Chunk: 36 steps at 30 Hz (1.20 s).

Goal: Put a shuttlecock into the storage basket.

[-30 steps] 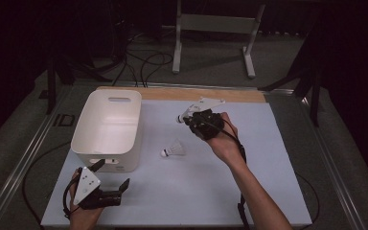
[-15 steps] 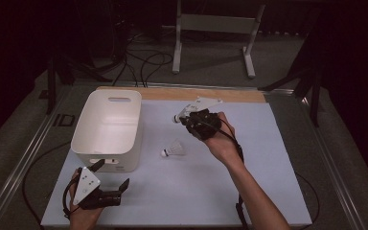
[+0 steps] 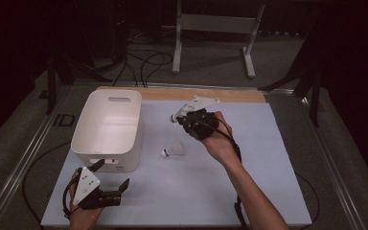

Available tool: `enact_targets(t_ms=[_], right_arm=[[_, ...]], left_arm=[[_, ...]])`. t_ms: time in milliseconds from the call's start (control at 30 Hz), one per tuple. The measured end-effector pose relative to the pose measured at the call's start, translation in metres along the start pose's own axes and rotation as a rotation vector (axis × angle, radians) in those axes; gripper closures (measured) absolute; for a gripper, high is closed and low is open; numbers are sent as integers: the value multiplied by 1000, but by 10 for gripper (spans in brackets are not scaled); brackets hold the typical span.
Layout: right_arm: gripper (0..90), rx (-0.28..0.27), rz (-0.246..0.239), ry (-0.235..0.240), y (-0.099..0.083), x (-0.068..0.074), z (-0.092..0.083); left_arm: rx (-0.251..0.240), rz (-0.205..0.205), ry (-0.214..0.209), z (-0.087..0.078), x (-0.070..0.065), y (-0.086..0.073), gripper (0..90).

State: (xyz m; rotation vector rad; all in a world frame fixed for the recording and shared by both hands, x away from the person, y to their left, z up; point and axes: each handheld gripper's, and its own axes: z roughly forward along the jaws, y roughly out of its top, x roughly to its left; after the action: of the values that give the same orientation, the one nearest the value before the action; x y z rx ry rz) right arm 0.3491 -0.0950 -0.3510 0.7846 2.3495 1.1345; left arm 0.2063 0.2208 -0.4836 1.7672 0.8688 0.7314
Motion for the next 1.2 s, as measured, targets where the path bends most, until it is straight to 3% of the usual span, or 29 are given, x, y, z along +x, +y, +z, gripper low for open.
enact_targets(t_ms=[1200], right_arm=[[891,-20,-21,25,16,12,4]], left_arm=[[2,0,-3,0,0,0,3]])
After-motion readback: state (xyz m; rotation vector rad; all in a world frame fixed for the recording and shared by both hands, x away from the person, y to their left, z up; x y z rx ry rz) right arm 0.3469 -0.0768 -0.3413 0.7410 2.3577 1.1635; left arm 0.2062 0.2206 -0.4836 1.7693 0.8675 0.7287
